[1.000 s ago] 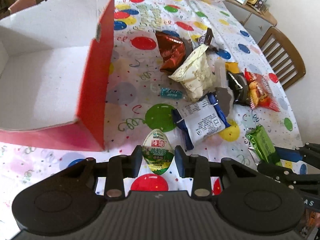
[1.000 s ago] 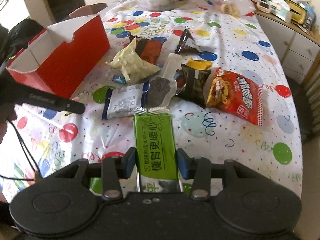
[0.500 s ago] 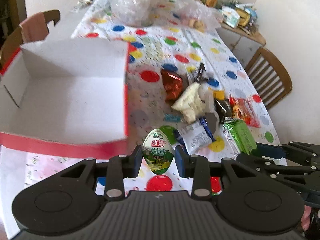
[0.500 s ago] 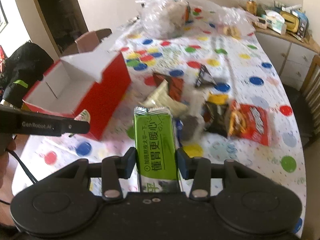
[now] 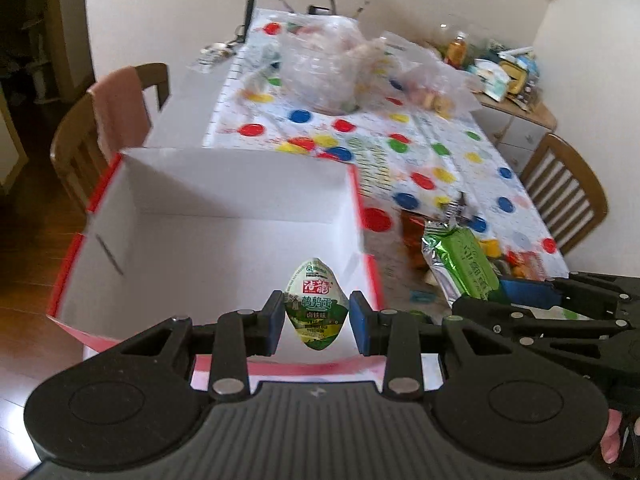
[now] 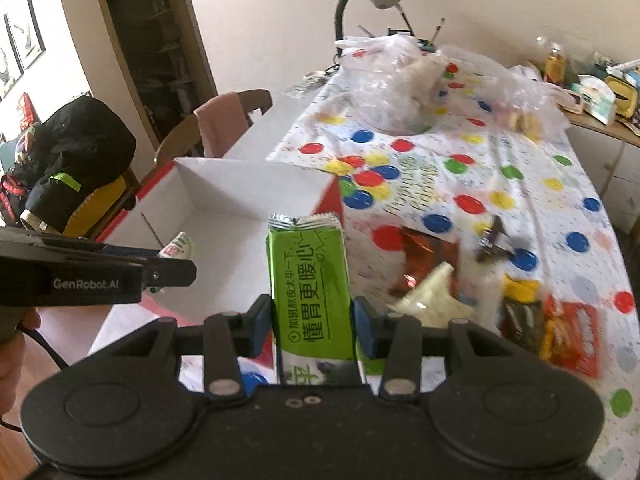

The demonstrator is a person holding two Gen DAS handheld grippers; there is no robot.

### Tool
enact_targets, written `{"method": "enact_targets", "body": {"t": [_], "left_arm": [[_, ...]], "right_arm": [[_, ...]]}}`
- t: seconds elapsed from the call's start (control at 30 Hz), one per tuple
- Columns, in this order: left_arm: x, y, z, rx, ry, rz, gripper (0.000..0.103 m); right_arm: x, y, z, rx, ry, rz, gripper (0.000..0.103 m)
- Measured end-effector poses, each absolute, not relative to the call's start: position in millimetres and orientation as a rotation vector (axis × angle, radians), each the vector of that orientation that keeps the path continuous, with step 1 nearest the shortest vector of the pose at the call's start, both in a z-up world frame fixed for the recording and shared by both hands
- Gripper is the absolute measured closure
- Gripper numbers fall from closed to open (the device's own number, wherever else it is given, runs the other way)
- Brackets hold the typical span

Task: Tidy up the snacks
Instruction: 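Lift both snacks and carry them over the open cardboard box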

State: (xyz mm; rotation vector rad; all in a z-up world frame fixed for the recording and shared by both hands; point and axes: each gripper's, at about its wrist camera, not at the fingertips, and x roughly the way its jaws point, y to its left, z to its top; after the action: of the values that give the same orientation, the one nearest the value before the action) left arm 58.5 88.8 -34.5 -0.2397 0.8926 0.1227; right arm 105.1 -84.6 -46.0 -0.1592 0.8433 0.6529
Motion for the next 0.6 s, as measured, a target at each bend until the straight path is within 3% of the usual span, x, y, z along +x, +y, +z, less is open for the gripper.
{"method": "enact_targets", "body": {"t": [0.6], "left_arm": [[100,212,-72,-0.191,0.993,0.229,0.069]], "right_arm": [[143,45,-88,-0.287,0.928,0.698,0.061]]}}
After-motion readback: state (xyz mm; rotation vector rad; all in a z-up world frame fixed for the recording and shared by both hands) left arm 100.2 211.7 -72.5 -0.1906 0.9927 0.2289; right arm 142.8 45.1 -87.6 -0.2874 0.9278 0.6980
